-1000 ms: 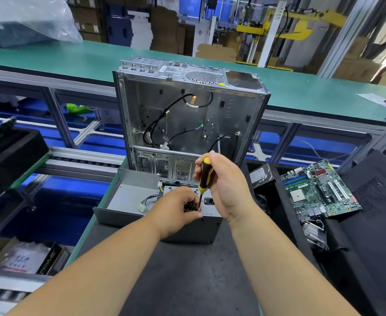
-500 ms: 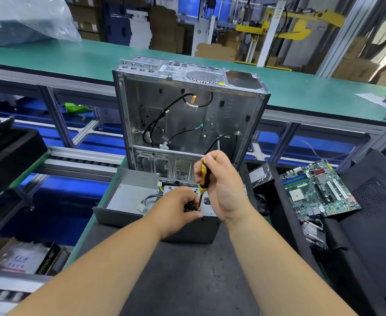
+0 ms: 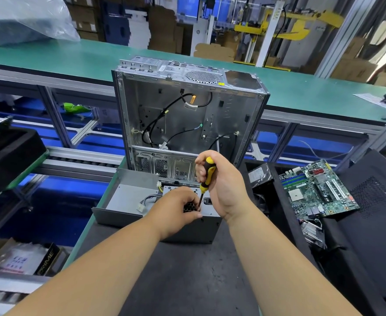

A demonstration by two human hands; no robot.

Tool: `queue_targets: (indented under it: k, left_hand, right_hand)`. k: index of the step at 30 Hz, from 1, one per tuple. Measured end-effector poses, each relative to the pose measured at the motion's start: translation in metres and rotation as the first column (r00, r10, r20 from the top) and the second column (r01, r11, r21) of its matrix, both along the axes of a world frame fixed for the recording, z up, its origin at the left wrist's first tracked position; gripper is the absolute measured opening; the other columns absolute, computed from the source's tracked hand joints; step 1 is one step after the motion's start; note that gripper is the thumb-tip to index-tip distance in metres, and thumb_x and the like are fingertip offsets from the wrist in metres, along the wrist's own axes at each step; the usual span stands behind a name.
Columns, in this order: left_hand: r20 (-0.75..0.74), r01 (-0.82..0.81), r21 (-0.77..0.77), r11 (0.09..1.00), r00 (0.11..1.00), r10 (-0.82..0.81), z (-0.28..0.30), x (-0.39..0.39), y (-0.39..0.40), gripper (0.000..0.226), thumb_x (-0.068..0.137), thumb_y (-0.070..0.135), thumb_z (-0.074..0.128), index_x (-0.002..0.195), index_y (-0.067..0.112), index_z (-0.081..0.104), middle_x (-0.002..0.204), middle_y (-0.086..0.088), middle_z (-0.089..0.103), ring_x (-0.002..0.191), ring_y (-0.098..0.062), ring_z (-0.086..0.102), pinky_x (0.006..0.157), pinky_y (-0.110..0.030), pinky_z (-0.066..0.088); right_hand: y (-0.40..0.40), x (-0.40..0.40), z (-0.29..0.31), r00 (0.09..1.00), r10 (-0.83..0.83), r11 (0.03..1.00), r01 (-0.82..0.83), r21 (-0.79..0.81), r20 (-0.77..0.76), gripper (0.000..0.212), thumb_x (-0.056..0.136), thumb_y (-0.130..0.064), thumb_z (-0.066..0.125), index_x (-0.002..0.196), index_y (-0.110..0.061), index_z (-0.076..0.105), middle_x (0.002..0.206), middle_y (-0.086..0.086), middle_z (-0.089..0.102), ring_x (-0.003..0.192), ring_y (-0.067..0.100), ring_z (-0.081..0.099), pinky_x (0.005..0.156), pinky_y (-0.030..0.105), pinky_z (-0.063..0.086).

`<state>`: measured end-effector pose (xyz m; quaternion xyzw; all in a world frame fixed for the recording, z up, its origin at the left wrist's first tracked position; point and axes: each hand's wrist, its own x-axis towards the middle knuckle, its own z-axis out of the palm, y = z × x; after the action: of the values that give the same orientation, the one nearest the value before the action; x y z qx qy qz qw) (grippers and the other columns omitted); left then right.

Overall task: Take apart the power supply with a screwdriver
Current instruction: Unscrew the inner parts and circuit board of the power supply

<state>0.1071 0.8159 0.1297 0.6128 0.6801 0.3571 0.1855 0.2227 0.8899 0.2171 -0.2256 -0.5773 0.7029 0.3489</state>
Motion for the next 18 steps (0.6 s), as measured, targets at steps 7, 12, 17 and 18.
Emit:
queue_targets:
  k: [7, 12, 17, 18]
  left_hand:
    - [-0.019, 0.002, -0.001, 1.0, 1.0, -0.002, -0.0002, -0.0005, -0.0006, 0.032, 0.081, 0.028, 0.078, 0.071, 0.04, 0.05, 0.085, 0.013, 0.053, 0.084, 0.001, 0.051, 0.072, -0.011, 0.037]
    - [-0.022, -0.005, -0.003, 1.0, 1.0, 0.005, 0.0007, -0.0002, -0.0007, 0.03, 0.081, 0.029, 0.078, 0.072, 0.038, 0.051, 0.087, 0.011, 0.054, 0.086, 0.0, 0.051, 0.075, -0.016, 0.041]
    - [-0.001, -0.003, -0.009, 1.0, 1.0, 0.003, 0.002, 0.0, -0.0021, 0.03, 0.081, 0.028, 0.078, 0.07, 0.036, 0.051, 0.088, 0.011, 0.055, 0.087, -0.003, 0.054, 0.077, -0.02, 0.044]
    - [0.0, -0.005, 0.001, 1.0, 1.0, 0.005, 0.0018, 0.0, -0.0022, 0.034, 0.081, 0.027, 0.078, 0.069, 0.038, 0.049, 0.086, 0.012, 0.053, 0.085, -0.001, 0.052, 0.074, -0.017, 0.041]
  right_hand:
    - [0.0017, 0.005, -0.0019, 0.999, 0.005, 1.0, -0.006, -0.014, -0.048, 0.015, 0.088, -0.026, 0.052, 0.077, -0.018, 0.048, 0.073, 0.0, 0.055, 0.065, 0.017, 0.046, 0.065, 0.03, 0.039]
    - [0.0048, 0.0067, 0.0012, 0.999, -0.026, 0.999, 0.027, -0.021, 0.025, 0.021, 0.094, -0.028, 0.056, 0.084, -0.012, 0.065, 0.076, -0.003, 0.063, 0.07, 0.016, 0.06, 0.073, 0.031, 0.051]
    - [-0.0032, 0.0002, -0.0027, 0.999, 0.042, 0.999, -0.043, -0.031, -0.034, 0.048, 0.105, -0.036, 0.037, 0.079, -0.014, 0.07, 0.067, 0.0, 0.053, 0.063, 0.014, 0.047, 0.065, 0.025, 0.042]
    - [-0.0051, -0.0016, -0.0046, 0.998, 0.043, 0.998, -0.045, -0.037, -0.043, 0.05, 0.106, -0.038, 0.034, 0.078, -0.014, 0.069, 0.065, -0.001, 0.051, 0.061, 0.013, 0.044, 0.063, 0.024, 0.04]
